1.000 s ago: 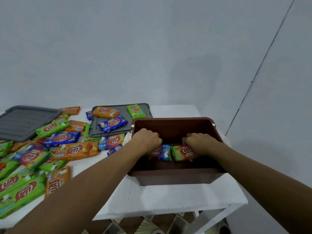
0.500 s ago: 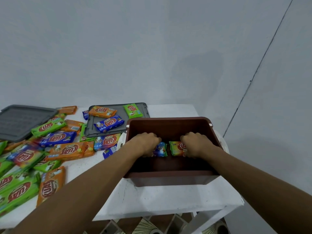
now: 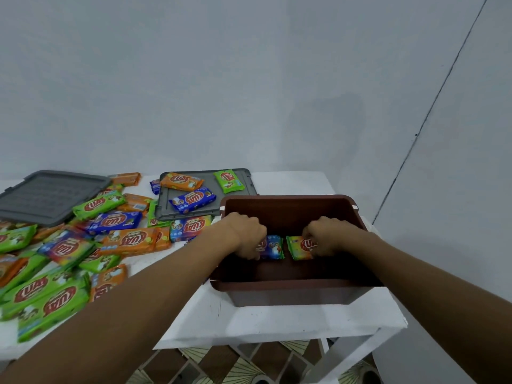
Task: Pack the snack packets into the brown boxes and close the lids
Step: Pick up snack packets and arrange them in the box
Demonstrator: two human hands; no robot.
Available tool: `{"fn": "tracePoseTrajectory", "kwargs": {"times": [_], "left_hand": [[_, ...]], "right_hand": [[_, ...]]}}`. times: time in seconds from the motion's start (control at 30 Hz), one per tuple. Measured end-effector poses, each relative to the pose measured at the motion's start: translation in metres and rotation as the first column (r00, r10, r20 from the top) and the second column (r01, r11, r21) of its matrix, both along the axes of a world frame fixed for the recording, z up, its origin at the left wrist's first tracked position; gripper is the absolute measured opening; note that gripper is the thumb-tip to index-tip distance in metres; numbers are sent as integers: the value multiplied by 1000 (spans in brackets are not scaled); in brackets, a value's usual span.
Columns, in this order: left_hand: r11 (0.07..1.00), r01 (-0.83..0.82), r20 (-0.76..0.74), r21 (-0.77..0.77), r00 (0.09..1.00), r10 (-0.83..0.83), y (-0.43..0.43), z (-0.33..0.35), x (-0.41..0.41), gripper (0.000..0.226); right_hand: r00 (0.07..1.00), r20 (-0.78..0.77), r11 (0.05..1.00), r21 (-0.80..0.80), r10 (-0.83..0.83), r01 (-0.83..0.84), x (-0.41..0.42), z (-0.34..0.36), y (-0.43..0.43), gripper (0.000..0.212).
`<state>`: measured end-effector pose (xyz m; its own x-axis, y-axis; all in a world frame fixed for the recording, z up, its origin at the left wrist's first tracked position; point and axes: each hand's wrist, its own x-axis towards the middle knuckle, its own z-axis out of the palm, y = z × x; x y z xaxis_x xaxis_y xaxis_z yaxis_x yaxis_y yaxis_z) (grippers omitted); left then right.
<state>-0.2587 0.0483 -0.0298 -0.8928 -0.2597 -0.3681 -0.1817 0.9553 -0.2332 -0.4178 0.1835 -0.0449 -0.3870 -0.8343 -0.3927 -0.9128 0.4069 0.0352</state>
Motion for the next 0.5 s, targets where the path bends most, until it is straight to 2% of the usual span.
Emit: {"fn": "tracePoseTrajectory", "kwargs": {"times": [0.03,0.1,0.17,0.23,0.3,0.4,0.5], "left_hand": [[999,36,-54,-23,998,-37,-4,1,6,43],[996,94,-269,0,959,-90,-17,0,21,35],[986,130,-530,101,846,-57,-31,-3,44,35],[980,141,-657,140,753,-14,-47,-4,70,42],[977,88,-655,194,753,62,-65,-10,101,44],[980,-62,-546,188,823,157,-100,-26,152,36],[964,-183,-459,192,852,253,-130,-39,205,39]], "right_hand": [[1000,11,999,-38,-5,5,2,5,-2,47],[1000,4,988,-155,-6,7,7,12,-7,38],[1000,15,958,-288,-4,8,19,18,-15,30],[999,32,907,-422,21,-5,32,22,-23,23],[997,44,841,-541,65,-30,50,26,-34,19],[991,33,734,-675,132,-75,83,30,-58,15],[979,10,673,-727,201,-131,125,32,-89,12]]}}
